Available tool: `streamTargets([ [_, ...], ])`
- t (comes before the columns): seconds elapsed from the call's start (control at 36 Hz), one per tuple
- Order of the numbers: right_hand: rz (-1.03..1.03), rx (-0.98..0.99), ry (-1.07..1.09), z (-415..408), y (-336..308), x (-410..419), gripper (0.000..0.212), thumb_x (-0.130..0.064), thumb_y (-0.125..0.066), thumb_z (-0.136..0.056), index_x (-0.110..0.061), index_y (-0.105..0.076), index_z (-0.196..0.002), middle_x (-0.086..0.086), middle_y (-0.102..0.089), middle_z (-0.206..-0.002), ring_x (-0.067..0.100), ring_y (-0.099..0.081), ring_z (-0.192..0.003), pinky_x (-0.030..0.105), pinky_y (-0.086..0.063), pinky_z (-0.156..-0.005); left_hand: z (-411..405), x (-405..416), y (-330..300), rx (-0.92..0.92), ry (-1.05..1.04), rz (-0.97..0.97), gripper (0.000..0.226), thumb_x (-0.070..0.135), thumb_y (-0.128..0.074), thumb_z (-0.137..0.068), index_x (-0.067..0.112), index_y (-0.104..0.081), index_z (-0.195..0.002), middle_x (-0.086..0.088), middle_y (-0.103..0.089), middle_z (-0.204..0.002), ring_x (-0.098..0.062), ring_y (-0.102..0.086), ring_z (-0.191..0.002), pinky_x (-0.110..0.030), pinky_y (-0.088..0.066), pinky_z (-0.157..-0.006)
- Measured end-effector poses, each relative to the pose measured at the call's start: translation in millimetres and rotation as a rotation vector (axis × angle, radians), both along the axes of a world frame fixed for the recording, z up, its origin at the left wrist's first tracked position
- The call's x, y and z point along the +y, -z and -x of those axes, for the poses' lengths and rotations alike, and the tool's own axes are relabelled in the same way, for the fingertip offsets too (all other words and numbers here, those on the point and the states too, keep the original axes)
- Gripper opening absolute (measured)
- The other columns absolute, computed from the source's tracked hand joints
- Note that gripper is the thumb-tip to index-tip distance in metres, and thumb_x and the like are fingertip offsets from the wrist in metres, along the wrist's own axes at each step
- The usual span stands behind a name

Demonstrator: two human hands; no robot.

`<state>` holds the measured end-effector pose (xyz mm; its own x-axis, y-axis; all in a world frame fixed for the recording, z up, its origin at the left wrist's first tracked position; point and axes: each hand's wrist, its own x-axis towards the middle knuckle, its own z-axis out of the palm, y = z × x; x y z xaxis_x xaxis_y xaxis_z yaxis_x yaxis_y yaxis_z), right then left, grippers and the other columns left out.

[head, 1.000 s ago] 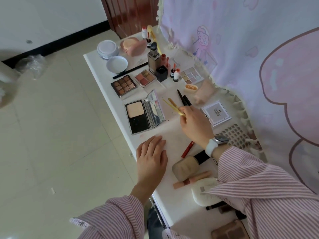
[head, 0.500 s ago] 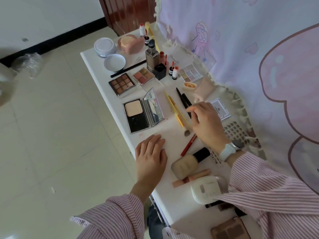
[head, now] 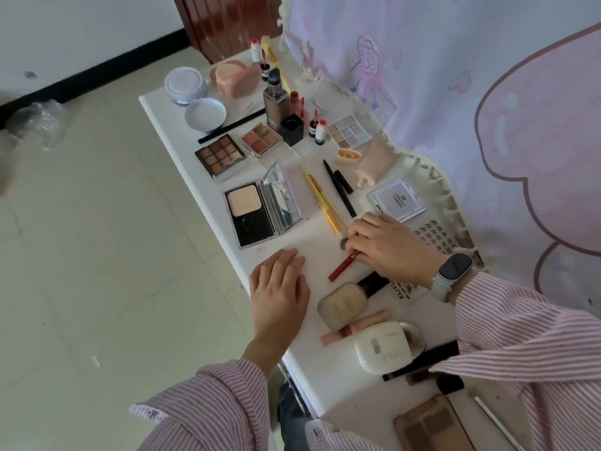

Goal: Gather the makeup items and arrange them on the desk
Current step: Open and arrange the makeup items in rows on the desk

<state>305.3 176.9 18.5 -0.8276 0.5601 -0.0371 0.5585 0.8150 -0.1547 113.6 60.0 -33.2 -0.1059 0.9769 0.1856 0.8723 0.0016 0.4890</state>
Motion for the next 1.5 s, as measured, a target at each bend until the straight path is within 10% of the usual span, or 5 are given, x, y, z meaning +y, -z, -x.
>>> streamTargets([
  [0.36,-0.029,0.244,0.046,7.9,-20.7,-33.3,0.013,-0.025,-0.043,-0.09,-0.02,-0.055,-0.091,-0.004,-0.06,-0.084,0.015,-0.053,-0.078,0.029,-0.038,-0.075,5.5,-0.7,-29.2,-0.479,-0.037,0.103,0.042,0.04,-0.04,-0.085,0.016,-0.062,-0.11,0.01,-0.06,-0.104,-0.007,-0.049,-0.108,-0.035,-0.04,-0.096],
  [0.78,0.24,0.376,0.28,24.9,-17.0,-62.5,0.034,-0.028,-0.036,-0.092,-0.009,-0.061,-0.104,0.001,-0.059,-0.091,0.01,-0.053,-0.082,0.029,-0.053,-0.065,28.0,-16.9,-46.5,-0.071,0.085,0.05,0.029,0.032,-0.04,-0.092,0.02,-0.065,-0.088,0.011,-0.064,-0.077,-0.008,-0.055,-0.07,-0.03,-0.036,-0.081],
  [1.06,0.2,0.336,0.182,35.1,-17.1,-59.5,0.024,-0.021,-0.038,-0.088,-0.012,-0.06,-0.09,-0.002,-0.055,-0.081,0.011,-0.047,-0.077,0.029,-0.049,-0.054,26.0,-17.2,-53.2,-0.088,0.2,0.098,0.03,0.033,-0.036,-0.094,0.019,-0.06,-0.084,0.015,-0.031,-0.046,-0.005,-0.022,-0.034,-0.007,-0.012,-0.038],
  [1.25,0.209,0.337,0.234,23.5,-18.5,-59.0,0.027,-0.024,-0.039,-0.089,-0.012,-0.063,-0.098,-0.002,-0.059,-0.088,0.012,-0.054,-0.078,0.024,-0.051,-0.059,27.4,-15.2,-62.0,-0.128,0.154,0.358,0.056,0.061,-0.039,-0.087,0.033,-0.035,-0.135,0.016,-0.057,-0.097,-0.005,-0.059,-0.084,-0.021,-0.046,-0.071],
  [1.5,0.024,0.292,0.615,7.3,-8.1,-47.2,0.015,-0.005,-0.069,-0.078,-0.003,-0.07,-0.093,0.01,-0.053,-0.081,0.029,-0.051,-0.077,0.043,-0.048,-0.064,31.2,-18.3,-41.4,-0.427,-0.195,0.391,0.025,0.003,-0.029,-0.097,0.008,-0.035,-0.121,0.003,-0.044,-0.063,-0.012,-0.041,-0.053,-0.018,-0.029,-0.044],
])
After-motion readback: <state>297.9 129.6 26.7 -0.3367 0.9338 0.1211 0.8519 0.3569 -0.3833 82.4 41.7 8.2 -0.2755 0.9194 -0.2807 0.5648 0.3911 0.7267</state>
